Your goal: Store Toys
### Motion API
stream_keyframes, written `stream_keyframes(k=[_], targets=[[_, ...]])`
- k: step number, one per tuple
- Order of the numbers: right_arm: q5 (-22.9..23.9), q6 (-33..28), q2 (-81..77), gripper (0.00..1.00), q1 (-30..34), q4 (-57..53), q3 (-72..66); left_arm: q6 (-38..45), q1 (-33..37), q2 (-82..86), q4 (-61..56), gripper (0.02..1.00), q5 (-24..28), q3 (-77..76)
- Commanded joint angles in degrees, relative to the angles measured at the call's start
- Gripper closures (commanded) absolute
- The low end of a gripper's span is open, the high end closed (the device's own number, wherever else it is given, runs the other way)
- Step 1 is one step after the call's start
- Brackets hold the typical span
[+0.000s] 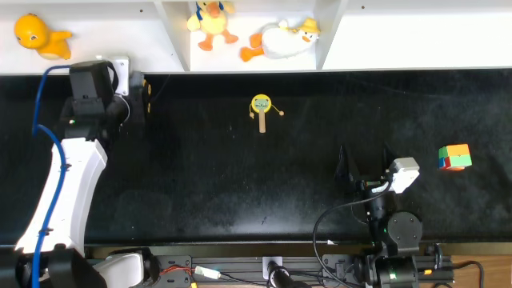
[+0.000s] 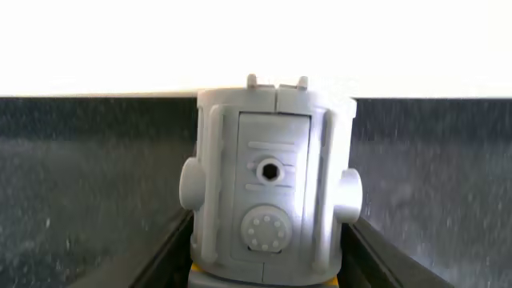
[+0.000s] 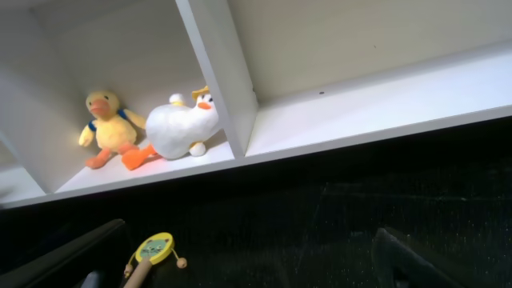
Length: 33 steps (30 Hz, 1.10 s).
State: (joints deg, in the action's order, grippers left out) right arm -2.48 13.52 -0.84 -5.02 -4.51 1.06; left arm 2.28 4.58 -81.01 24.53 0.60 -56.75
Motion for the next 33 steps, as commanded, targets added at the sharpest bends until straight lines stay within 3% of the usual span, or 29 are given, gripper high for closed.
stream_keyframes(k=[1,6,28,33], targets=[[0.63,0.44,0.63,0.005,-0.46,0.26,-0.81,-3.28,-0.33,-0.09,-4.70,0.781,-0.07,-1.53],[0.63,0.44,0.63,0.005,-0.46,0.26,-0.81,-3.28,-0.55,-1.73,-11.17,0.783,-0.07,-1.57],[0.63,0.44,0.63,0.005,-0.46,0.24,-0.81,-2.58,-1.44,-15.26,-18.88,0.809,-0.31,-10.10],[0.63,0.44,0.63,0.005,-0.44,0.26,-0.81,-2.58,-1.44,-16.72,-19.21,0.750,-0.28,-10.10]])
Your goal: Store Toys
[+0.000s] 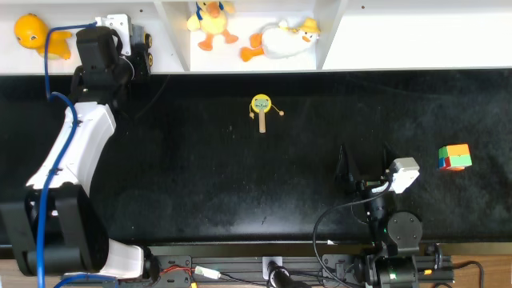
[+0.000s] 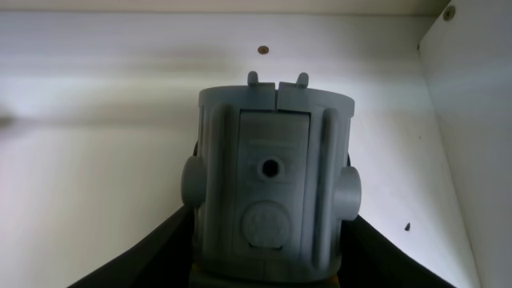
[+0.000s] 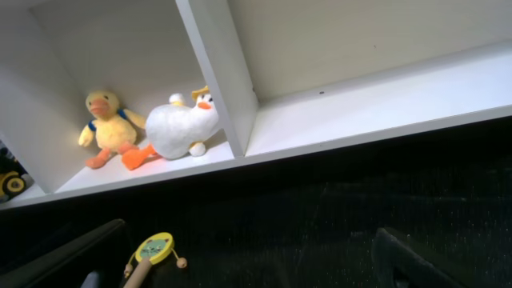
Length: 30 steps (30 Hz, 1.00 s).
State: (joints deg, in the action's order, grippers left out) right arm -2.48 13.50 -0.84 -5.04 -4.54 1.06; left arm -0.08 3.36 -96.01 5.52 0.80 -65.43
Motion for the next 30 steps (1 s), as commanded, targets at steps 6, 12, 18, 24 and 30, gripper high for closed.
stream_keyframes(k=[6,12,18,24,30], targets=[[0.63,0.46,0.63,0.005,-0.42,0.26,-0.81,-0.22,-0.22,-1.99,-0.76,0.020,-0.52,-1.42],[0.63,0.46,0.63,0.005,-0.42,0.26,-0.81,-0.22,-0.22,-1.95,-1.20,0.020,-0.59,-1.42],[0.63,0.46,0.63,0.007,-0.44,0.28,-0.81,-0.24,-0.22,0.76,1.60,0.020,-0.72,-1.42],[0.63,0.46,0.63,0.005,-0.44,0.28,-0.81,-0.22,-0.22,9.38,13.03,0.020,-1.53,-1.42],[0.63,0.46,0.63,0.005,-0.44,0.28,-0.81,-0.20,-0.22,18.71,26.91,0.020,-2.23,-1.40]])
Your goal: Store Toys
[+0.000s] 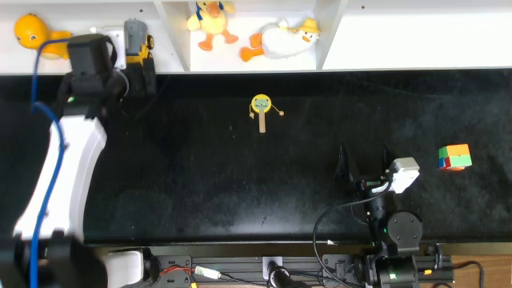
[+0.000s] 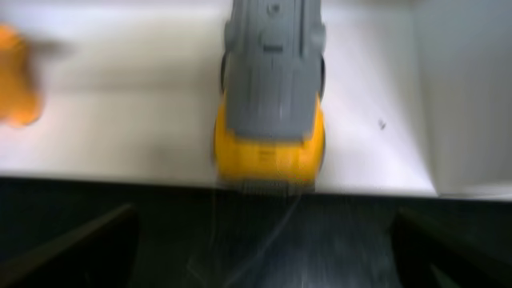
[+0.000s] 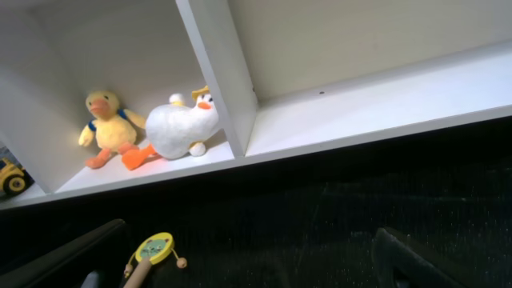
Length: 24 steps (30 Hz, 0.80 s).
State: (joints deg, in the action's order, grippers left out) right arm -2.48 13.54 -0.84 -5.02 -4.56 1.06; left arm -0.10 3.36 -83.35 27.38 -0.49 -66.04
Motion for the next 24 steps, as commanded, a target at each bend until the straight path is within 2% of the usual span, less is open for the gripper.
stream_keyframes(k=[1,7,16,24], targets=[[0.63,0.42,0.63,0.005,-0.44,0.31,-0.81,-0.17,-0.22,7.63,7.43,0.020,-0.96,-0.79],[0.63,0.42,0.63,0.005,-0.46,0.28,-0.81,-0.20,-0.22,17.22,19.71,0.020,-2.23,1.68],[0.63,0.42,0.63,0.005,-0.46,0.31,-0.81,-1.77,-0.22,33.18,19.91,0.020,-1.97,14.21],[0.63,0.42,0.63,0.005,-0.46,0.31,-0.81,-1.70,-0.22,33.09,22.67,0.020,-0.92,15.08]])
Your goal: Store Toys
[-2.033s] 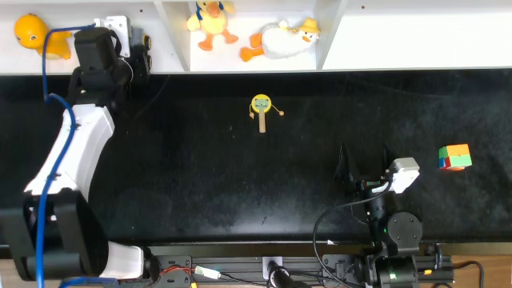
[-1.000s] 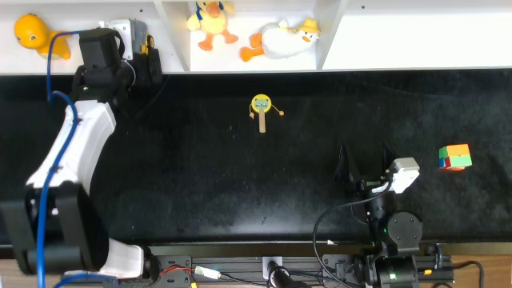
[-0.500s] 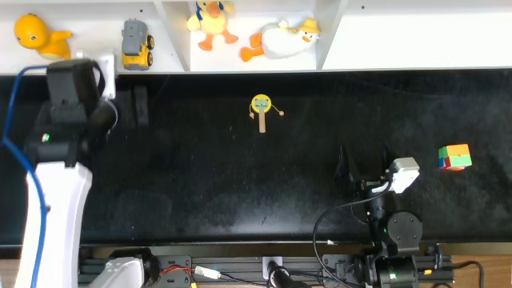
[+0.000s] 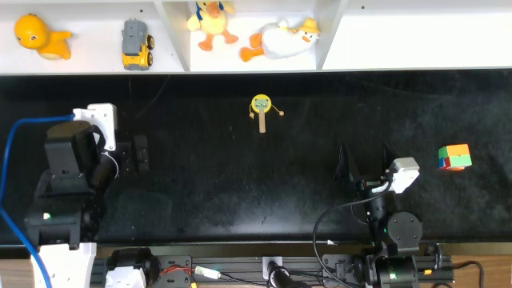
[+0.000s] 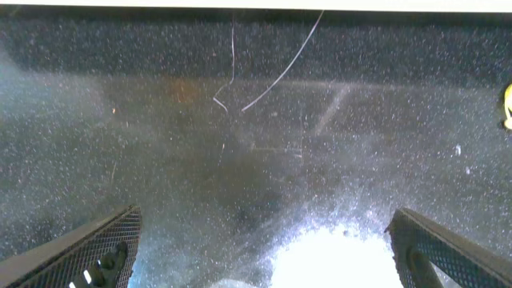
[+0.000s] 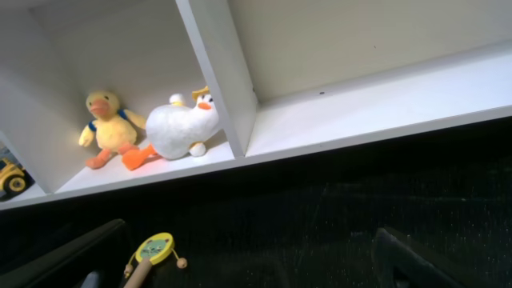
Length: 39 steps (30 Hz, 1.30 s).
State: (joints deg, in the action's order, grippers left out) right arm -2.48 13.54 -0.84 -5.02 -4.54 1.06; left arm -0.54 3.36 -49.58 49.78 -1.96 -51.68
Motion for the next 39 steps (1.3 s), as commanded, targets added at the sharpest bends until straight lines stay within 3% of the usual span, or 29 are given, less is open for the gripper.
stream_keyframes(k=[1,12,20,28,39], targets=[[0.63,0.42,0.63,0.005,-0.46,0.26,-0.81,-1.27,-0.22,-1.07,0.26,0.023,0.55,0.72],[0.63,0.42,0.63,0.009,-0.44,0.28,-0.81,-1.29,-0.48,-2.12,-0.57,0.020,0.61,1.51],[0.63,0.42,0.63,0.005,-0.44,0.26,-0.81,-1.86,-0.48,18.53,-20.94,0.020,1.88,19.37],[0.63,0.42,0.63,0.005,-0.46,0.28,-0.81,-10.36,-0.61,34.38,-42.77,0.023,1.86,42.32],[0.63,0.42,0.63,0.005,-0.46,0.28,-0.81,-8.87,-0.59,49.55,-44.35,0.020,1.81,50.88]])
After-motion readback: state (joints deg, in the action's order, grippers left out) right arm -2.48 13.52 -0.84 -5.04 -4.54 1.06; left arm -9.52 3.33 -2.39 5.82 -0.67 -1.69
